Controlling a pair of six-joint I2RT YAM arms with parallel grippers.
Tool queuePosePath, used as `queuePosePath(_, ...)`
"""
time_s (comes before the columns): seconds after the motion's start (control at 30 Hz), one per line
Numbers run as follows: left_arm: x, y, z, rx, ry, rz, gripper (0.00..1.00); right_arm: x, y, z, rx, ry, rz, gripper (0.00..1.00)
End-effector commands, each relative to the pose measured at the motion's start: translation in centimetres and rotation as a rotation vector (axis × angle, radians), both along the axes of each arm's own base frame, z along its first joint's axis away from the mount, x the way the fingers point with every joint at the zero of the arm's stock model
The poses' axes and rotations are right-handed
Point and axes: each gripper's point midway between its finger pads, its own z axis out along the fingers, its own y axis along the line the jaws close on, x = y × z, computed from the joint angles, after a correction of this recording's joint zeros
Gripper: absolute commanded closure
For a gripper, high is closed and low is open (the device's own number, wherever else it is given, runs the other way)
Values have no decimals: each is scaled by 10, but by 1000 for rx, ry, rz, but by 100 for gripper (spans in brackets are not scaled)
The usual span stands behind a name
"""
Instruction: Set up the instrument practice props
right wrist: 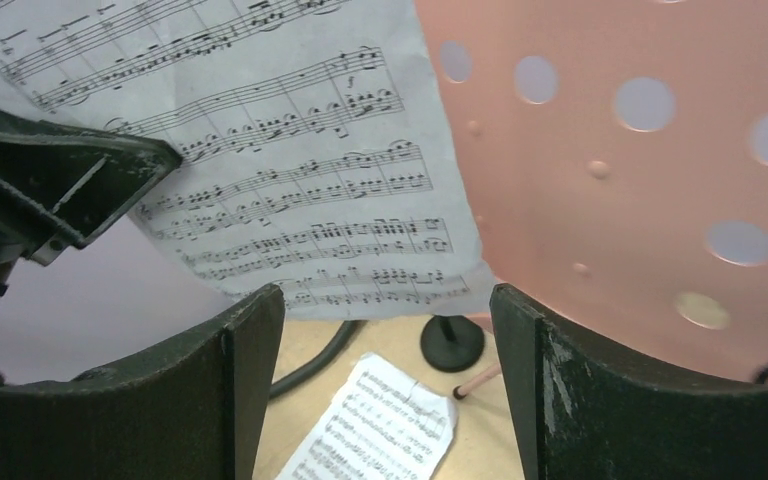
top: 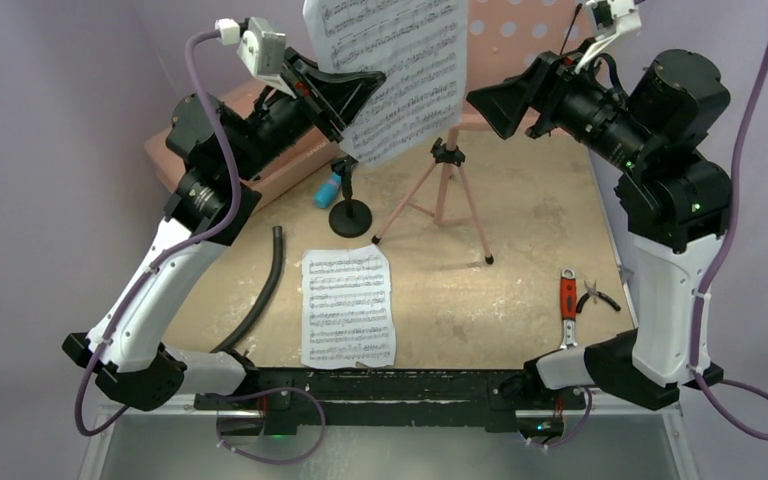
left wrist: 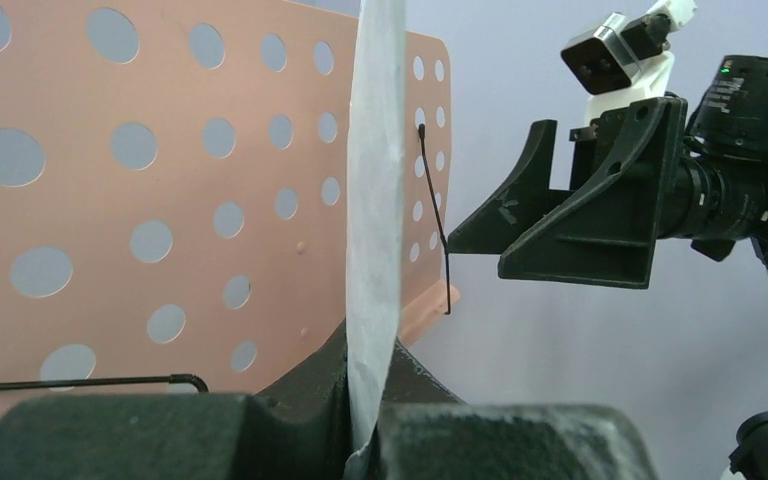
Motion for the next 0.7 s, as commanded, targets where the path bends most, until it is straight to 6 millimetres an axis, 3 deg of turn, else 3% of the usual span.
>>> queuePosePath(0.0, -5, -4, 22, -46, -22, -47, 100, -2, -33, 16, -4, -61, -180, 24)
queuePosePath(0.4, -3, -16, 32, -102, -38, -106, 100, 1, -71, 21, -9, -86, -388, 33)
queuePosePath(0.67, 5, -27, 35, -129, 18, -148, 100, 8, -100, 11, -35, -50, -555, 39)
